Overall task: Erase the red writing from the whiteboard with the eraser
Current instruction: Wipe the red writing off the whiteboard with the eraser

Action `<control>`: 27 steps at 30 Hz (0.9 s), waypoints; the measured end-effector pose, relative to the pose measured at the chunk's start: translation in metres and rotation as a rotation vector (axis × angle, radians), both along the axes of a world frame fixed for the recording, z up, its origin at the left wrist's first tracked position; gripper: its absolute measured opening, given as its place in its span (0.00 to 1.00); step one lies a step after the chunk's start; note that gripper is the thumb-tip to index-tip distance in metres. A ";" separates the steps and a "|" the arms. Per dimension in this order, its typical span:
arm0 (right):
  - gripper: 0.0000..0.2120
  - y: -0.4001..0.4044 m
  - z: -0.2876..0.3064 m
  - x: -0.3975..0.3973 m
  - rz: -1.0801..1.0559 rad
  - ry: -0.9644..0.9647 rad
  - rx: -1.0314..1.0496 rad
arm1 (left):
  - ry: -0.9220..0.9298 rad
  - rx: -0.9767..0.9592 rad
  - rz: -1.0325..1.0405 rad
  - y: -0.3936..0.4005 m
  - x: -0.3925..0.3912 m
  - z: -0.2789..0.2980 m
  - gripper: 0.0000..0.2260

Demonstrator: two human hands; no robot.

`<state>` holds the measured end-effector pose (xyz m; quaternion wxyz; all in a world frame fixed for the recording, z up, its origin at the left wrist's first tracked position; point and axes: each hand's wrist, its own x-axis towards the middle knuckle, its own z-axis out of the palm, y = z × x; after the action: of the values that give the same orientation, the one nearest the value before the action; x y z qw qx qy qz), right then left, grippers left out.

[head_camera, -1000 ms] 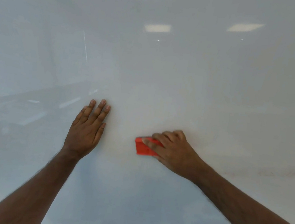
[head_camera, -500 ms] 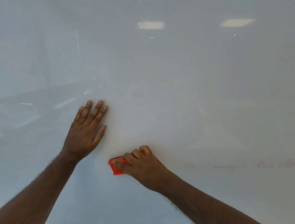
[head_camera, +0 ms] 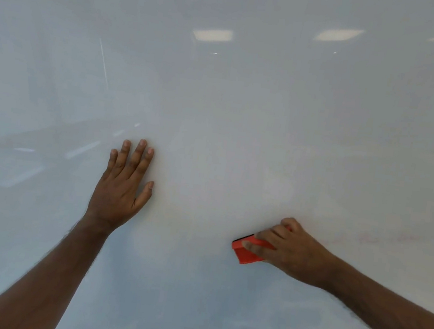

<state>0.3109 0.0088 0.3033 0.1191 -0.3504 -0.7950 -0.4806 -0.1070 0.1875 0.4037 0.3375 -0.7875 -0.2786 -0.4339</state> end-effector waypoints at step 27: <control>0.26 -0.032 -0.020 0.056 -0.093 0.145 0.016 | -0.092 -0.045 0.021 -0.040 0.125 0.006 0.38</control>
<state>0.3668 -0.0229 0.2836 0.1568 -0.4200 -0.7632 -0.4653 0.0180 0.1472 0.4097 0.3113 -0.7712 -0.3115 -0.4598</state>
